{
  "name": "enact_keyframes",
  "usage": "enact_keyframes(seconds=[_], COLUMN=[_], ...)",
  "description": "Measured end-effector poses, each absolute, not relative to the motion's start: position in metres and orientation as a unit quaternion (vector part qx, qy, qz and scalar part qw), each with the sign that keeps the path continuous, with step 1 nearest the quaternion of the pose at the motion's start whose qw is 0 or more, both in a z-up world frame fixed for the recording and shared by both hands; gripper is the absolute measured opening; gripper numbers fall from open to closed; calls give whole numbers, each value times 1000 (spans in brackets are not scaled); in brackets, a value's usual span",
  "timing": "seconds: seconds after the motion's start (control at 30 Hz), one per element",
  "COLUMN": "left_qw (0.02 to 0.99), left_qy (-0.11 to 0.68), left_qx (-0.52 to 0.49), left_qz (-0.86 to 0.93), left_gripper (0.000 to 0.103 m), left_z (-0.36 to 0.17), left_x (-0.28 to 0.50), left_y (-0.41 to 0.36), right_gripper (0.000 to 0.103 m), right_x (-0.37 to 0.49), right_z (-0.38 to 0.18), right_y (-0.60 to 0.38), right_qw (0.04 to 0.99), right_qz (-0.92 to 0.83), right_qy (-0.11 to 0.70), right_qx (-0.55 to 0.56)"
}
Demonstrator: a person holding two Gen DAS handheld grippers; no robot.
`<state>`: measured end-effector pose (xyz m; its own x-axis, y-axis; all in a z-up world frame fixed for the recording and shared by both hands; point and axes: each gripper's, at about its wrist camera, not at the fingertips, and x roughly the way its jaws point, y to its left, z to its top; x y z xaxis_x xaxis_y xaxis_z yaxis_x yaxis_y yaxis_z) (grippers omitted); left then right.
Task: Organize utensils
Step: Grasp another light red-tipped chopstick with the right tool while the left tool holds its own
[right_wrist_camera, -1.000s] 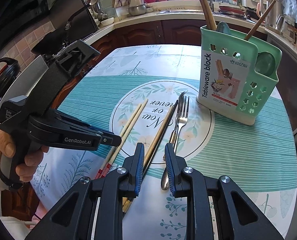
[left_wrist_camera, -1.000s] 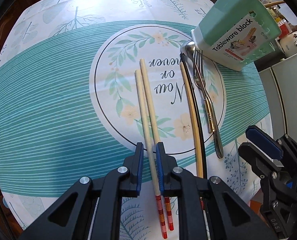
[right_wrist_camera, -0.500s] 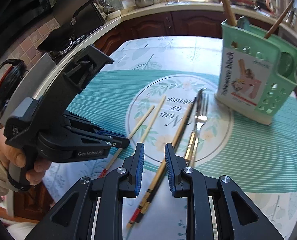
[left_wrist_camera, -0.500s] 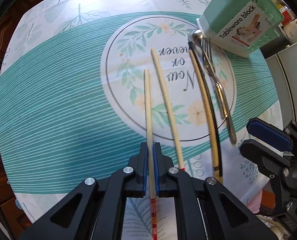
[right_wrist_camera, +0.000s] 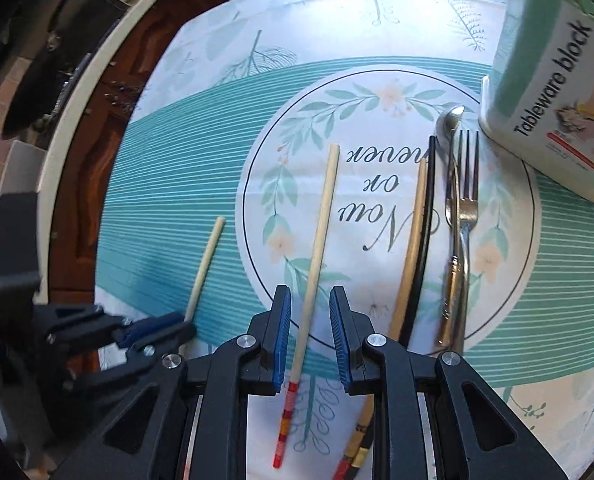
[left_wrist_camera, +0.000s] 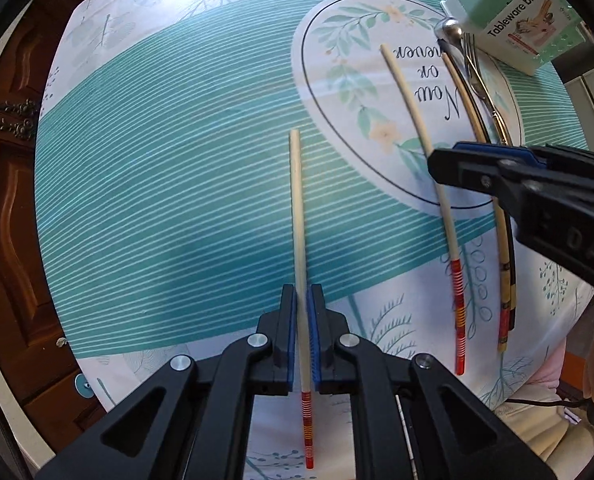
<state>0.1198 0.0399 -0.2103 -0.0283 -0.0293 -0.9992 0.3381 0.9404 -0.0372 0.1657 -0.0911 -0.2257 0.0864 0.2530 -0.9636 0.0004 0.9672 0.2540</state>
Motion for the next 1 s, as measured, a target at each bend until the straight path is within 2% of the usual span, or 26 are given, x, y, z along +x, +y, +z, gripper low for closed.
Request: enact_keyframes(seconds=[0.4,0.53,0.57,0.6,0.63,0.83,1.0], left_qw=[664,658,655,652,649,655,685], left_qy=[734,740,743,746,748,742,716], left_qx=[55,61,57,55,56,58,39], left_qz=[-133,-129,-127,-126,-127,-129,-128], left_gripper=[5,5,5,5,5,3,3], left_z=[-211,-215,-215,-216,-216,-222,-217], left_x=[126,132,134,139,140,144,135], left_y=[94,96,96,94,96,80,89], right_gripper=[22,17,15,8,7,5,5], right_x=[171,172,174,176,179,191,181], right_z=[-228,-227,-226,-226,-227,-222,-197], right_y=[-41,-31,-32,-33,-31,-49,-68], right_qw=[736,729,724,718,714,688,712], right_qz=[43,46,48,46,48,79,116], right_qy=[674,679,684,691,695,721,688], right_qx=[-54,-76,-75,-73,-71,9,73])
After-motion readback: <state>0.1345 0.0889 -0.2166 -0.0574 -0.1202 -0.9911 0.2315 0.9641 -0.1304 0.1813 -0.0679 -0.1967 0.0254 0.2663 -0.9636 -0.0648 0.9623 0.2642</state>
